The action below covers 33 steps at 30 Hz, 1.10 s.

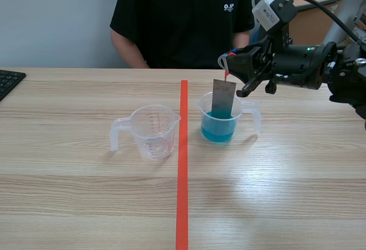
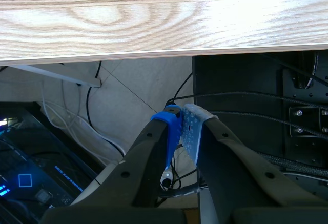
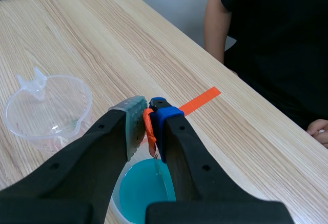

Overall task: Do the redox reaction experiment.
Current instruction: 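Hold the plate still in the solution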

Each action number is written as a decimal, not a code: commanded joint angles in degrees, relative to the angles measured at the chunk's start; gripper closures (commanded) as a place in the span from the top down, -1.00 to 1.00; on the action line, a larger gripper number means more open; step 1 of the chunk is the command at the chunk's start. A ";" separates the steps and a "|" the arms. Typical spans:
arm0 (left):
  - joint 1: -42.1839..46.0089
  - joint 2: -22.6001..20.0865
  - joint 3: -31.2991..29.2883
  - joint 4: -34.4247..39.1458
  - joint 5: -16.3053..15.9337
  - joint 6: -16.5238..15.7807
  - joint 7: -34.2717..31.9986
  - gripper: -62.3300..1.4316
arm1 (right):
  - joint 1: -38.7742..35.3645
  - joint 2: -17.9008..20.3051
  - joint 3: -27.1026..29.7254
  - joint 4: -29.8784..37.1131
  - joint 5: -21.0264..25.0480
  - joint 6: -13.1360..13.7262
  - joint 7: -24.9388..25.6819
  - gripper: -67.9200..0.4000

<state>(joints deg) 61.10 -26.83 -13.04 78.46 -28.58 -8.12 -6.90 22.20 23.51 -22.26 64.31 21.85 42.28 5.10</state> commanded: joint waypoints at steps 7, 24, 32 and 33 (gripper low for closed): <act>0.33 0.11 0.11 0.35 -0.37 -0.15 -0.61 -0.86 | 1.44 0.63 0.15 0.72 0.42 0.44 0.00 -0.94; 0.33 0.11 0.11 0.35 -0.37 -0.15 -0.61 -0.86 | 1.44 2.78 0.24 4.37 2.08 0.44 -1.18 -0.94; 0.33 0.09 0.11 0.35 -0.37 -0.15 -0.61 -0.86 | 1.42 5.79 0.57 10.69 9.35 0.44 -5.79 -0.94; 0.33 -0.02 0.11 0.35 -0.37 -0.15 -0.63 -0.86 | 1.42 6.14 0.66 11.41 10.10 0.44 -6.19 -0.94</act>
<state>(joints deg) 61.10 -26.83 -13.04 78.46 -28.58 -8.12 -6.92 22.17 28.71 -22.22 74.52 30.74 42.28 -1.85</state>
